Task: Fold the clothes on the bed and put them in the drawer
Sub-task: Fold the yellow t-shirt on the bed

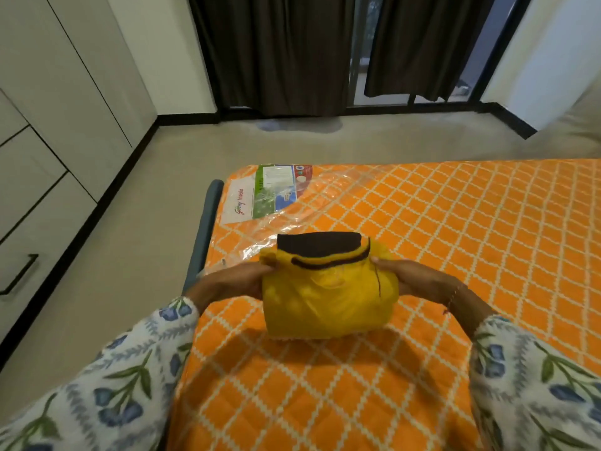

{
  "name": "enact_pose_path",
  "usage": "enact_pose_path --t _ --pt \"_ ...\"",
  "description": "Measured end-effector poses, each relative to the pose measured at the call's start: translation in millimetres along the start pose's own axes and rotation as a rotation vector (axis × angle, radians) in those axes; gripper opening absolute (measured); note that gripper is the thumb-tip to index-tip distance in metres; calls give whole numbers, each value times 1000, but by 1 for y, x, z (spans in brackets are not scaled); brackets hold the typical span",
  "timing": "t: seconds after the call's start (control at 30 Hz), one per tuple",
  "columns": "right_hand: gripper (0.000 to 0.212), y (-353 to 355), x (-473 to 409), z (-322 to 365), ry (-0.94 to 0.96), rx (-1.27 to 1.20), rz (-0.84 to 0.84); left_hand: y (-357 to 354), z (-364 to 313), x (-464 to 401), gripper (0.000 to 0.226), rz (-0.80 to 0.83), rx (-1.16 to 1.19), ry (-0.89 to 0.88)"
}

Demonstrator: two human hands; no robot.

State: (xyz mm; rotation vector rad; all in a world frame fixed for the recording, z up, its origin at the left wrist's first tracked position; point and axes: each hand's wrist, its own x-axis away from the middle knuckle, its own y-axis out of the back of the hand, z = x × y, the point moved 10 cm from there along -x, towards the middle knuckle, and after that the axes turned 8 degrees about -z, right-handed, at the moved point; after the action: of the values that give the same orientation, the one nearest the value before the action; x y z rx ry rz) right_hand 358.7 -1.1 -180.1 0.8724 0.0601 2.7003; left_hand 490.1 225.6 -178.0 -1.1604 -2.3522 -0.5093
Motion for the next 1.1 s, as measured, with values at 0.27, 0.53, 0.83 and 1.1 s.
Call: enact_pose_path --t 0.27,0.53,0.83,1.1 --pt "45 -6 -112 13 -38 -307 -203 33 15 -85 33 -373 373 221" --pt "24 16 -117 -30 -5 -153 -573 43 31 -106 16 -733 287 28" --pt "45 26 -86 -37 11 220 -835 36 26 -77 48 -882 -258 110" --pt "36 -3 -46 -64 151 508 -901 -6 48 -31 40 -922 -596 -19"
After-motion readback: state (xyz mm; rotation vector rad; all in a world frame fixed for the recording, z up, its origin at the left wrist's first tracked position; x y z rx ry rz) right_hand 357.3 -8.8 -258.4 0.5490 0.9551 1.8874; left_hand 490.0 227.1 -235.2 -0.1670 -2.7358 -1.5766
